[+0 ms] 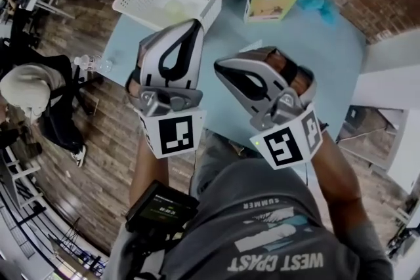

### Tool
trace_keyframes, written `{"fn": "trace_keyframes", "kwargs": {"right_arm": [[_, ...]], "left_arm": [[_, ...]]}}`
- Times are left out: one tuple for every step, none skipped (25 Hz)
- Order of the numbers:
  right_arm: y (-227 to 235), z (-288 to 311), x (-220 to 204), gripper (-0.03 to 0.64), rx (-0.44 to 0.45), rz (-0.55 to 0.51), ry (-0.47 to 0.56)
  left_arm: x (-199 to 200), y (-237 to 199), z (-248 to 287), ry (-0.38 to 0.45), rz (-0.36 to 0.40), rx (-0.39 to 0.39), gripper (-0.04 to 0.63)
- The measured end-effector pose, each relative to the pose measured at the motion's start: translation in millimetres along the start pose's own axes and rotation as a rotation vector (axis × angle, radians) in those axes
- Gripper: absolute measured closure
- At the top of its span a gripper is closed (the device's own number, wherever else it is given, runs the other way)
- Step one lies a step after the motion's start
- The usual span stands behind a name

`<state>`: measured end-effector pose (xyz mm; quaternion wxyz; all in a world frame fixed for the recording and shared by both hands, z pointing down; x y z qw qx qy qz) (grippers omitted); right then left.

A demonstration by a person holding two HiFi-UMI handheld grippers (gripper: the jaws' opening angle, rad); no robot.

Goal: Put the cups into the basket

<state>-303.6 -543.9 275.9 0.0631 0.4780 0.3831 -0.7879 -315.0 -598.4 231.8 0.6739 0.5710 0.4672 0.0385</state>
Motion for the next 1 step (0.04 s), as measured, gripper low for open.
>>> {"fn": "trace_keyframes", "kwargs": {"right_arm": [[-2.7,-12.0,1.1,0.604,-0.002,0.002,-0.002]], "left_arm": [[10.2,3.8,-2.0,0.004,0.001,-0.002,0.595]]}}
Point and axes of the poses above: the fingertips, and each gripper's own axes: z forward along the fingers, y to its right, x out of its top, the point moved 1 cm from there along -z, backward along the fingers, and after that the axes turned 10 degrees about z, right-handed, at the moved point
